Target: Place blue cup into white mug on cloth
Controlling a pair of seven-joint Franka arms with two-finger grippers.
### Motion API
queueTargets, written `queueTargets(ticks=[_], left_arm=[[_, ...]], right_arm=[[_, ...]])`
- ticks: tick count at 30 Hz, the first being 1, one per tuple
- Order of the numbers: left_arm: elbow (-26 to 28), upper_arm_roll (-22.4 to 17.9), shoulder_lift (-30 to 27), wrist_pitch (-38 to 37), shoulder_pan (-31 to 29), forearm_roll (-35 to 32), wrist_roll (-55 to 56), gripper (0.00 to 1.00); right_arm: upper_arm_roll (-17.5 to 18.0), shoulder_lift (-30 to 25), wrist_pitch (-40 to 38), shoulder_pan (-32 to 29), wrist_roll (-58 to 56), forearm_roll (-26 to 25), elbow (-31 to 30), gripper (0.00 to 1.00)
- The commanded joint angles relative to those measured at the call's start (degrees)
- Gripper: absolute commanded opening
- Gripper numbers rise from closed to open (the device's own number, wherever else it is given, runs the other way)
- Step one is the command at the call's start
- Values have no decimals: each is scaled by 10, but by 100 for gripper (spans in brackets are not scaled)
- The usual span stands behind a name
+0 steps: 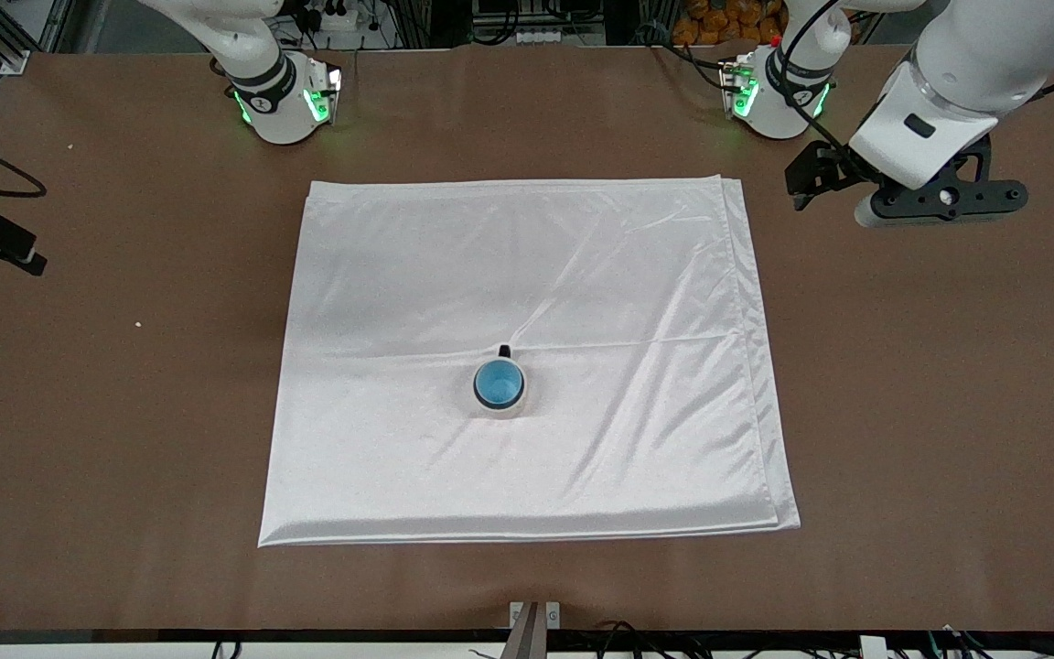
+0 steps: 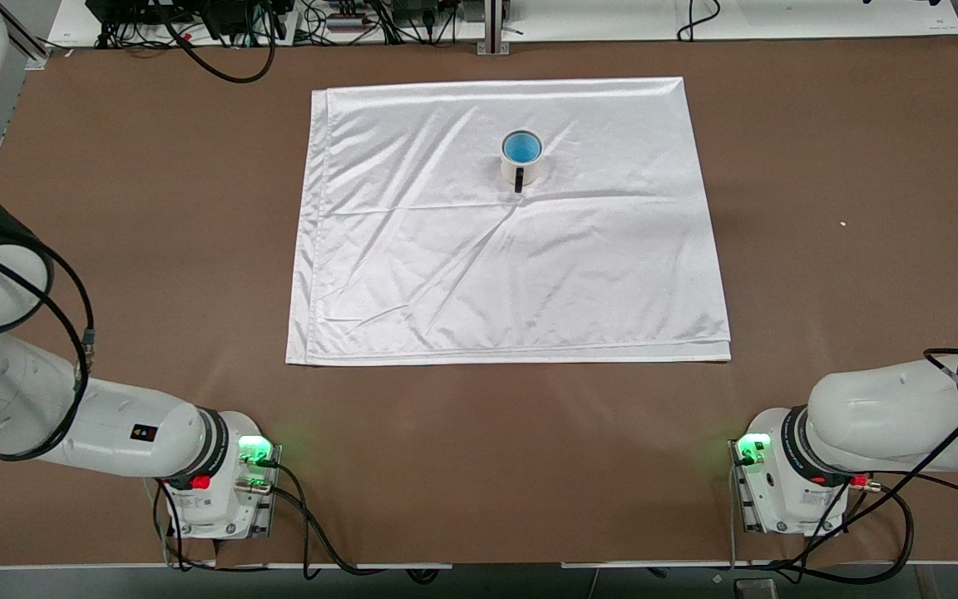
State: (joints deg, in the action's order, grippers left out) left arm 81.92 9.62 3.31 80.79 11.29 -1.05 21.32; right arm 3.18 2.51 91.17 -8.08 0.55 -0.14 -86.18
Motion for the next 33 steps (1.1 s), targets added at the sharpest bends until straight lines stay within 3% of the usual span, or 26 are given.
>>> queueTargets(ticks=[1, 20, 33], left_arm=[[20, -24, -20, 4, 7, -15, -33, 100], [23, -74, -16, 42, 11, -7, -121, 100], [23, -79, -11, 51, 11, -7, -133, 100]], right_arm=[[4, -2, -1, -9, -7, 10, -5, 100], [3, -4, -3, -10, -7, 10, -5, 100], [4, -3, -1, -9, -7, 10, -6, 100]])
